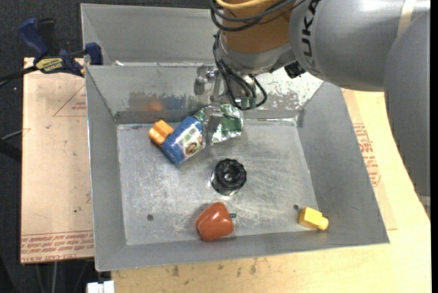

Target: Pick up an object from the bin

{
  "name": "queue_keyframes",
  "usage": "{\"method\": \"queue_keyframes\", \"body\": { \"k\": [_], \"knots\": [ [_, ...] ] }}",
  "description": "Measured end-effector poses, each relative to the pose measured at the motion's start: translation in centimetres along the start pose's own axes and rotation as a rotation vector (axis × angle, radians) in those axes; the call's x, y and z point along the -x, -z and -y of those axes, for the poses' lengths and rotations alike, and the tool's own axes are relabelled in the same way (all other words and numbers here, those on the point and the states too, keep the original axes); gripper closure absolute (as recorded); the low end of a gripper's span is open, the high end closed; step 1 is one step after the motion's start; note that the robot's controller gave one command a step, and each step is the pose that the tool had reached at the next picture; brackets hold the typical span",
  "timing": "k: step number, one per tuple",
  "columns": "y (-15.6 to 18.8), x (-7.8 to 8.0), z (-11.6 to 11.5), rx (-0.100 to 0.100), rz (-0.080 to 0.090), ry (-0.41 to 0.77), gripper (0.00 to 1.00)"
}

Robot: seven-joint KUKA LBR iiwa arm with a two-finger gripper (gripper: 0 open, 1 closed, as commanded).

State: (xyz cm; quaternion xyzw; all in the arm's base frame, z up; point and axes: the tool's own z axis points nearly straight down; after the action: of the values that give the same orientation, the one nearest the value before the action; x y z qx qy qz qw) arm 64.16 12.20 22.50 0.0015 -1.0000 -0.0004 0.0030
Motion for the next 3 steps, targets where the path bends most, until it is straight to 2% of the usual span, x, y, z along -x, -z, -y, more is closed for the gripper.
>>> {"method": "queue_keyframes", "body": {
  "k": [1,2,3],
  "knots": [
    [0.5,0.1,0.1,0.001,0.008,-0.002,0.0],
    [-4.1,0.6,0.6,0.002,0.016,0.006,0.0],
    [-7.9,0.9,4.4,0.0,0.006,0.198,0.0]
  ]
}}
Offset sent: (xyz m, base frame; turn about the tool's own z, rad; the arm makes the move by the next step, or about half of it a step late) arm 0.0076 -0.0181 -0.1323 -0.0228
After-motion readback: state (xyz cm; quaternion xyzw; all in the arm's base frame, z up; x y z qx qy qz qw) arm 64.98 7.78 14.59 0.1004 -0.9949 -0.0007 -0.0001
